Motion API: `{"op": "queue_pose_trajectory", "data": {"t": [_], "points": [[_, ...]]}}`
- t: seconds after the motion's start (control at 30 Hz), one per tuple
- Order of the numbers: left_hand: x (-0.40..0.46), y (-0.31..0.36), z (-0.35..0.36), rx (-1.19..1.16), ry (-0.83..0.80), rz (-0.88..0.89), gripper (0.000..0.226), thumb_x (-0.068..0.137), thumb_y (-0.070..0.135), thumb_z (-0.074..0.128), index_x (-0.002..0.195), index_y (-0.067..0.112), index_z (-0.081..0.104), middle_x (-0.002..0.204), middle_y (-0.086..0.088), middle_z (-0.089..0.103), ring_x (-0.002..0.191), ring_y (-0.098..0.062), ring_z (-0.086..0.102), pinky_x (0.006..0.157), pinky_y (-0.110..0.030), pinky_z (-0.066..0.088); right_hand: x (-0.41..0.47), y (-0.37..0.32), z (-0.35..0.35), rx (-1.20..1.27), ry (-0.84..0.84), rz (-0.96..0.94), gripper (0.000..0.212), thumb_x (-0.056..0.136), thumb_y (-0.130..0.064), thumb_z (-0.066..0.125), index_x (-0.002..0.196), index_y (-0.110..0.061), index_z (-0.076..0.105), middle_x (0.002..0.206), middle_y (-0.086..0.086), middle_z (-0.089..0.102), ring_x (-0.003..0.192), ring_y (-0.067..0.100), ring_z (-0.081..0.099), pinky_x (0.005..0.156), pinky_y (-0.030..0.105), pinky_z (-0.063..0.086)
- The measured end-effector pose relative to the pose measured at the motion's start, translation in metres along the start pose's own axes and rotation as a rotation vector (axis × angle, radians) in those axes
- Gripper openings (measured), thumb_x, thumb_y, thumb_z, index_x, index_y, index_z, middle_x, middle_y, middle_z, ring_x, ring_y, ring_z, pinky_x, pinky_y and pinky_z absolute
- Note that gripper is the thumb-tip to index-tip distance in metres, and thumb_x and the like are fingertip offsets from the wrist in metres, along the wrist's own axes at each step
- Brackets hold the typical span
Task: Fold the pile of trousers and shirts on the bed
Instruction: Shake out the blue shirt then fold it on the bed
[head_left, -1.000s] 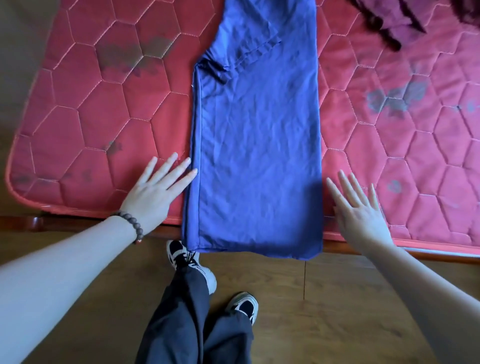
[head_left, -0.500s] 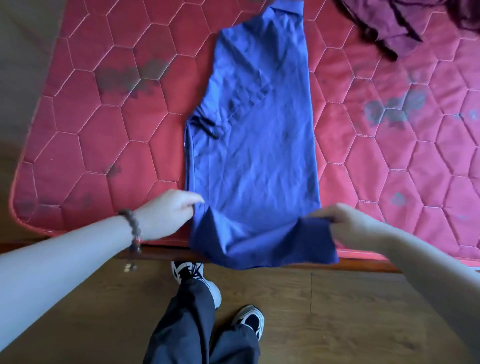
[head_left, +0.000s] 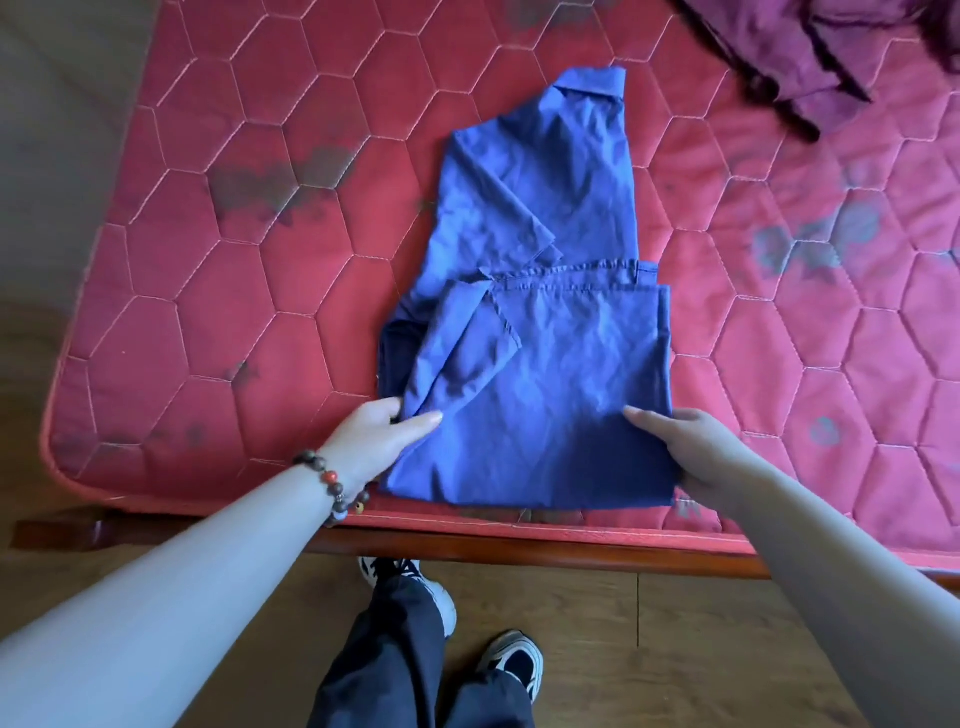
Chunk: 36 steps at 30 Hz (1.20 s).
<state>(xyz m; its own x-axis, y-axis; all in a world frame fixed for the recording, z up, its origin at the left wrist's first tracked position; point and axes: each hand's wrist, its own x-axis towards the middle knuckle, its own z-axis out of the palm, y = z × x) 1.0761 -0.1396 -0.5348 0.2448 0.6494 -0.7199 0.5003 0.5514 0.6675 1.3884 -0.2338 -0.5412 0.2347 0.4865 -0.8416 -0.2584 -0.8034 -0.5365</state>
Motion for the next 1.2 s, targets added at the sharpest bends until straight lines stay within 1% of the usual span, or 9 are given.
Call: {"op": "queue_pose_trajectory", "data": {"t": [0.13, 0.23, 0.33, 0.53, 0.67, 0.83, 0.93, 1.07, 1.2], "points": [[0.005, 0.019, 0.007, -0.005, 0.093, 0.164, 0.048, 0.067, 0.052, 0.078, 0.101, 0.023, 0.062, 0.095, 0.007, 0.073, 0.095, -0.011, 0.067, 0.083, -0.022, 0.052, 0.008, -0.023, 0.007, 0.039, 0.109, -0.179, 0.011, 0.091, -0.020, 0.064, 0.092, -0.011, 0.070, 0.096, 0.008, 0.075, 0.083, 0.019, 0.072, 0.076, 0.034, 0.055], [0.017, 0.034, 0.020, 0.493, 0.183, 0.320, 0.072, 0.069, 0.042, 0.080, 0.128, 0.024, 0.044, 0.120, 0.007, 0.062, 0.104, -0.016, 0.062, 0.081, -0.028, 0.051, 0.022, -0.044, 0.017, 0.035, 0.213, -0.242, 0.006, 0.088, -0.022, 0.067, 0.084, -0.018, 0.069, 0.089, 0.005, 0.075, 0.079, 0.020, 0.072, 0.078, 0.040, 0.057], [0.022, 0.047, 0.032, 0.852, 0.342, 0.314, 0.040, 0.090, 0.019, 0.058, 0.126, 0.014, 0.042, 0.118, -0.008, 0.059, 0.094, -0.036, 0.062, 0.066, -0.038, 0.044, 0.029, -0.055, 0.027, -0.044, 0.296, -0.291, 0.005, 0.087, -0.021, 0.067, 0.082, -0.021, 0.069, 0.086, 0.002, 0.075, 0.085, 0.026, 0.071, 0.082, 0.049, 0.057], [0.008, 0.071, -0.005, 0.251, 0.298, 0.528, 0.014, 0.092, 0.003, 0.052, 0.081, 0.007, 0.057, 0.061, -0.007, 0.054, 0.056, -0.023, 0.045, 0.057, -0.032, 0.035, -0.007, -0.079, 0.029, -0.086, 0.280, -0.444, 0.017, 0.091, -0.016, 0.062, 0.088, -0.028, 0.073, 0.090, 0.000, 0.075, 0.087, 0.020, 0.070, 0.081, 0.043, 0.057], [0.018, 0.116, -0.043, 0.079, 0.200, 0.555, 0.015, 0.090, 0.023, 0.050, 0.084, 0.026, 0.063, 0.068, 0.020, 0.062, 0.063, 0.008, 0.051, 0.061, -0.008, 0.038, -0.018, -0.129, 0.024, -0.027, 0.246, -0.587, 0.011, 0.087, -0.023, 0.064, 0.092, -0.029, 0.072, 0.090, -0.003, 0.075, 0.082, 0.012, 0.069, 0.072, 0.030, 0.057], [0.085, 0.140, -0.061, -0.304, 0.142, 0.272, 0.022, 0.086, 0.044, 0.059, 0.088, 0.026, 0.072, 0.093, 0.012, 0.072, 0.088, -0.008, 0.064, 0.085, -0.029, 0.046, 0.042, -0.184, 0.029, -0.070, 0.252, -0.595, 0.012, 0.086, -0.019, 0.066, 0.092, -0.029, 0.072, 0.089, -0.004, 0.075, 0.083, 0.011, 0.070, 0.071, 0.027, 0.058], [0.121, 0.138, -0.052, -0.069, 0.227, 0.048, 0.051, 0.071, 0.072, 0.060, 0.073, 0.021, 0.053, 0.062, 0.013, 0.055, 0.062, -0.017, 0.050, 0.063, -0.029, 0.041, 0.096, -0.189, 0.035, -0.189, 0.270, -0.400, 0.013, 0.087, -0.020, 0.069, 0.099, -0.016, 0.070, 0.097, 0.009, 0.072, 0.089, 0.025, 0.068, 0.084, 0.042, 0.056], [0.158, 0.147, -0.049, -0.041, 0.394, 0.107, 0.030, 0.083, 0.037, 0.072, 0.094, 0.009, 0.067, 0.092, -0.008, 0.073, 0.085, -0.030, 0.069, 0.079, -0.045, 0.057, 0.132, -0.203, 0.040, -0.304, 0.408, -0.439, 0.020, 0.083, -0.034, 0.072, 0.094, -0.017, 0.069, 0.074, -0.008, 0.064, 0.063, 0.006, 0.059, 0.057, 0.024, 0.046], [0.167, 0.163, -0.047, -0.058, 0.483, 0.144, 0.012, 0.086, 0.028, 0.068, 0.077, 0.020, 0.067, 0.069, 0.000, 0.064, 0.058, -0.019, 0.053, 0.045, -0.029, 0.049, 0.138, -0.217, 0.043, -0.349, 0.389, -0.504, 0.013, 0.085, -0.025, 0.070, 0.087, -0.014, 0.065, 0.073, -0.004, 0.063, 0.066, 0.015, 0.058, 0.062, 0.031, 0.048]]}}
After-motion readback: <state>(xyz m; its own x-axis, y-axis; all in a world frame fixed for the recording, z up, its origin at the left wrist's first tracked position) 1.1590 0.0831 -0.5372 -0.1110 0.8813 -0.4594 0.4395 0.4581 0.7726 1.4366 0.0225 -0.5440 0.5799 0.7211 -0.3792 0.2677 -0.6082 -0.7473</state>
